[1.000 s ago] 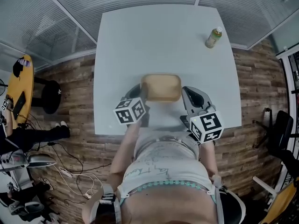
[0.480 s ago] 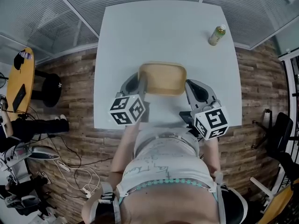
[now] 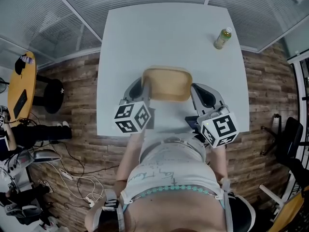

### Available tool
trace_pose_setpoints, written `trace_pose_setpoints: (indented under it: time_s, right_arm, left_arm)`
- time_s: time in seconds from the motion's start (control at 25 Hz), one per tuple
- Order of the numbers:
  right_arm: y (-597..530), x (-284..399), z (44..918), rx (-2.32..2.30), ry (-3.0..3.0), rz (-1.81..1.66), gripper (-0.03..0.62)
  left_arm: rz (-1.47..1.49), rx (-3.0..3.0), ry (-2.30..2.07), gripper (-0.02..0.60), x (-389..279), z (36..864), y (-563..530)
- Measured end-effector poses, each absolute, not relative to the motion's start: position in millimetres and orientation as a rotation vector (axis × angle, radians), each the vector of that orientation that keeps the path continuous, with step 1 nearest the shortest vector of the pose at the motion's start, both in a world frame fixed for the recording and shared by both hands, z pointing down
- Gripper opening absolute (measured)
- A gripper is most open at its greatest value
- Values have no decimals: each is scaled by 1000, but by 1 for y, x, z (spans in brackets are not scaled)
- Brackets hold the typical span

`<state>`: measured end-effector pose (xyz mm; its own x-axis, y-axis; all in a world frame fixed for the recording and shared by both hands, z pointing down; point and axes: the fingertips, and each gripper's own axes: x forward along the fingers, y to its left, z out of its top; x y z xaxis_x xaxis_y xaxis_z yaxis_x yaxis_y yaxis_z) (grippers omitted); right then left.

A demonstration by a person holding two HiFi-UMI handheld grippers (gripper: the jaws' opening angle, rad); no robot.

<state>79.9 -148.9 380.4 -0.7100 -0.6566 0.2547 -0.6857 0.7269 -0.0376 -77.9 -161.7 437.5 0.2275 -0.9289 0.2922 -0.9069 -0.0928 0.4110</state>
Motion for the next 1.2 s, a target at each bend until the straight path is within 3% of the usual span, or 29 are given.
trace_pose_setpoints:
  time_s: [1.2]
  right_arm:
    - [-146,72,391,1032,-2684,213,0]
  left_arm:
    - [-44,1985,-1614,32,-72,452,-157]
